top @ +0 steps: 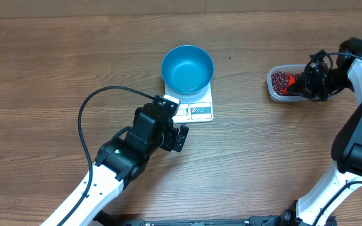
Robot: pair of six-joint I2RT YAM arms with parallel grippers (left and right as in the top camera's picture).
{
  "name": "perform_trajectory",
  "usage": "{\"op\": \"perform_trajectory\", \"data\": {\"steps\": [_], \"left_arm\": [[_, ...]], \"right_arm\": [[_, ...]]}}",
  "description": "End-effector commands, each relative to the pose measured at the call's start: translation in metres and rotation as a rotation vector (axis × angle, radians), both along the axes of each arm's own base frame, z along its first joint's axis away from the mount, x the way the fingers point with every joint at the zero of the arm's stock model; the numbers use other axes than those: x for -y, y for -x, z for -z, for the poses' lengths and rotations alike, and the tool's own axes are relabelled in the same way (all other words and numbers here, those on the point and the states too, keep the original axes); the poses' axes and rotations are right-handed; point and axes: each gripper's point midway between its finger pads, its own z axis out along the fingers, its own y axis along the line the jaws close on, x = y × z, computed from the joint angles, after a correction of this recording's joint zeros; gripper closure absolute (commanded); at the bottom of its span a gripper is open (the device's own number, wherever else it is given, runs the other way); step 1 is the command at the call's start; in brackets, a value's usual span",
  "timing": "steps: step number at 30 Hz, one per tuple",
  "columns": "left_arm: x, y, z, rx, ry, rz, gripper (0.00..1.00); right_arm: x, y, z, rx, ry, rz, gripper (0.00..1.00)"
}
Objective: Scoop item into bowl and weigh 150g on scale
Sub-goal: 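Dip the scoop into the red beans with right gripper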
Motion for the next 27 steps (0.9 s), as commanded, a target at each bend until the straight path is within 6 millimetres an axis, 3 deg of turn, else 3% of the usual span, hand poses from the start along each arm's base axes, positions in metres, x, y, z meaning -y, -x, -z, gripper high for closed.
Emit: {"op": "perform_trajectory", "data": {"steps": [1,16,27], "left_arm": [[-0.003,-0.003,-0.001,0.011,-0.014,-0.006,0.00],[-0.003,-0.003,-0.001,0.011,-0.014,-0.006,0.01],[-0.003,-0.003,-0.001,0.010,-0.013,-0.006,0.01]], "right_arm": [[0.001,0.000,0.000,0.006,-0.075,0.036,0.96],[0.009,-0.003,-0.022,0.103,-0.235,0.070,0.96],[0.023,0.009,-0.035,0.154,-0.319,0.078,0.96]]}}
